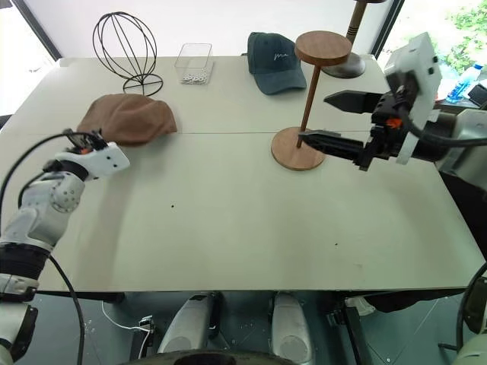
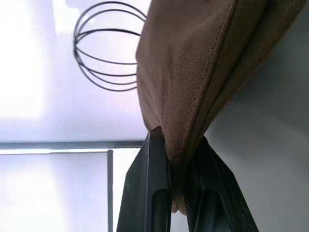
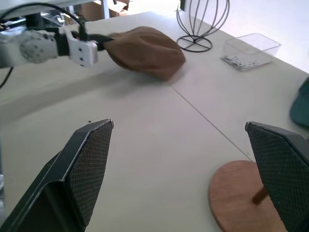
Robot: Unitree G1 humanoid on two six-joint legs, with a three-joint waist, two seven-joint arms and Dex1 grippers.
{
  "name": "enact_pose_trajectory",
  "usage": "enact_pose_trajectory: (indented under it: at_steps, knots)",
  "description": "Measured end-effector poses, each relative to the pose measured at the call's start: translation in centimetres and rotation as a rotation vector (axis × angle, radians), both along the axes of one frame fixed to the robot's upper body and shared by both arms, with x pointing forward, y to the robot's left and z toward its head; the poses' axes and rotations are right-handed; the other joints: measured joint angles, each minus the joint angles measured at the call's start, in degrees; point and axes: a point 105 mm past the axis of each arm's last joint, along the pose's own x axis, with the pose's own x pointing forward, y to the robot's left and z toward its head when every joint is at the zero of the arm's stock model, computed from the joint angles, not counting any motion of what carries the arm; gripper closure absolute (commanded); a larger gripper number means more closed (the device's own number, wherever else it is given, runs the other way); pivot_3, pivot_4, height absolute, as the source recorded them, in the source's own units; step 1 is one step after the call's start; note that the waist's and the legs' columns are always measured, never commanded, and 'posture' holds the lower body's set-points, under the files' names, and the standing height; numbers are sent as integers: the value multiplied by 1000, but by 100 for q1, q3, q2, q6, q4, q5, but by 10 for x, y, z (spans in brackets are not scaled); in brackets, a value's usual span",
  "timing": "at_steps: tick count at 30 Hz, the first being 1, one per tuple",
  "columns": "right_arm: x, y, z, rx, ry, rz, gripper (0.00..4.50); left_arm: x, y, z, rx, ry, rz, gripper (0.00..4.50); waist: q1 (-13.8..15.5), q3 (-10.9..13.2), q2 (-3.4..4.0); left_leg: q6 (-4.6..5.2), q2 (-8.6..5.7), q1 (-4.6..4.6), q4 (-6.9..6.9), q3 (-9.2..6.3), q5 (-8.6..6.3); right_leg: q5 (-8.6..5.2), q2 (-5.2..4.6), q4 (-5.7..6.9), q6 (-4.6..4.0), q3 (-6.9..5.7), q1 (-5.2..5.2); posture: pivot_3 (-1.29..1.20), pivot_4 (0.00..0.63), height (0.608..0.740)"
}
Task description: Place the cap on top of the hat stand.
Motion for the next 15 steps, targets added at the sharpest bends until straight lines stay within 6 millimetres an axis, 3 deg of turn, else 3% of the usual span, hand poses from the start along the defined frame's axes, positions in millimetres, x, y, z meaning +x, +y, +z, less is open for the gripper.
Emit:
enact_pose_trajectory:
  at_steps: [6, 7, 9, 12, 15]
  knots:
    - [-5, -15, 17, -4, -57, -30, 0, 9, -50, 115, -23, -287, -236, 4463, 91, -1, -11, 0, -2, -8, 17, 18, 0, 13, 0, -16, 21, 16, 4, 0, 150, 740]
    - [-5, -18, 20, 8, -61, -41, 0, 8, -64, 139, -28, -342, -300, 4463, 89, -1, -11, -1, -5, -9, 22, 25, -1, 16, -2, -17, 28, 23, 4, 0, 150, 740]
    - [-6, -25, 27, 33, -75, -60, 0, 3, -89, 168, -44, -412, -406, 4463, 86, 0, -11, 0, -9, -9, 25, 34, -1, 20, -6, -20, 34, 29, 5, 0, 150, 740]
    - [-10, -37, 41, 66, -115, -100, 0, -1, -126, 189, -63, -457, -552, 4463, 91, -1, -11, 0, -11, -9, 27, 36, -1, 22, -6, -20, 38, 31, 7, 0, 150, 740]
    - [-17, -49, 53, 83, -154, -145, 0, -3, -168, 196, -108, -462, -709, 4463, 87, -1, -11, 0, -11, -8, 29, 35, 0, 23, -6, -19, 40, 32, 8, 0, 150, 740]
